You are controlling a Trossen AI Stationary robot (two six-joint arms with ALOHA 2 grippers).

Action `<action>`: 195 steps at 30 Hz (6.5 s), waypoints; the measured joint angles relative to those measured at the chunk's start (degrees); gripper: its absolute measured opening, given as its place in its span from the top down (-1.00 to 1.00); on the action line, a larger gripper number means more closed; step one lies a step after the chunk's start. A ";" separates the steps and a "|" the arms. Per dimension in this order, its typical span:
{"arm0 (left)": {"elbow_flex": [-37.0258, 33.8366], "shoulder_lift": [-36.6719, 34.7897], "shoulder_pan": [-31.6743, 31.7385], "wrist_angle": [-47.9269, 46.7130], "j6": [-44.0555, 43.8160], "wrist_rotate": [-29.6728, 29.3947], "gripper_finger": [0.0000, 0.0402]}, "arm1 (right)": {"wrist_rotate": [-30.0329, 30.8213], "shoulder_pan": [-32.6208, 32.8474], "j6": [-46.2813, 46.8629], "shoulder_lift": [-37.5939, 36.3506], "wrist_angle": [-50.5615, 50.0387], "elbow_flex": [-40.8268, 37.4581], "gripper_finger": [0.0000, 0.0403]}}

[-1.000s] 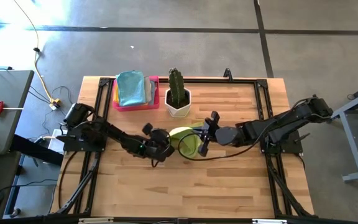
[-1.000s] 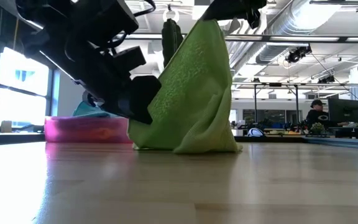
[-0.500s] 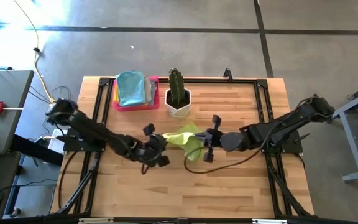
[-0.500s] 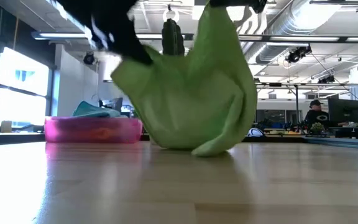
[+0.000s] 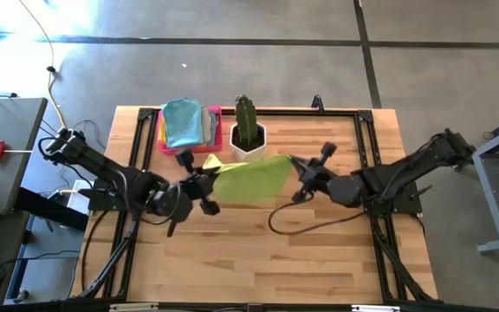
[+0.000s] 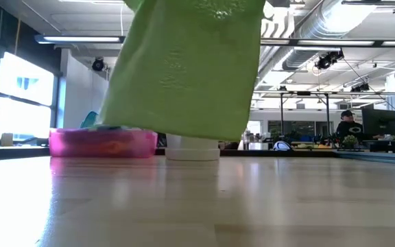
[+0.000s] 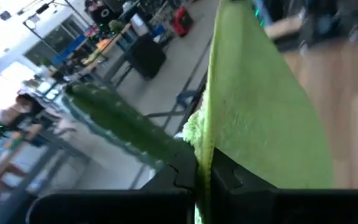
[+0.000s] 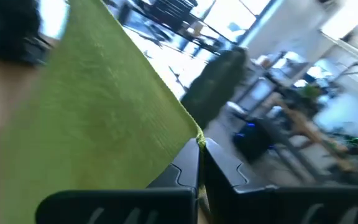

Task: Fold microfiber towels
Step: Fold the green microfiber towel

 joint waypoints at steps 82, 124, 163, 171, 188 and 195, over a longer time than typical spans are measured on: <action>2.18 36.15 10.65 -22.15 -26.34 38.64 0.98 | -35.38 -11.50 29.55 28.08 -10.34 -4.96 0.94; 2.38 34.53 7.12 -30.17 -14.68 40.00 0.37 | -39.85 -8.62 48.09 23.17 -17.74 -4.98 0.34; -18.30 27.25 3.38 15.59 -29.66 51.65 0.80 | -57.38 -14.82 76.55 19.02 -5.05 -18.87 -0.15; -18.30 27.31 3.34 16.16 -29.65 50.24 0.81 | -59.04 -13.62 76.33 23.66 5.87 -18.91 0.02; -18.19 27.29 3.38 17.79 -30.18 50.25 0.80 | -57.94 -13.19 72.38 25.14 3.61 -18.65 0.97; -15.83 23.92 3.38 17.49 -30.79 53.81 0.80 | -58.29 -13.97 70.05 20.44 -6.69 -18.78 0.99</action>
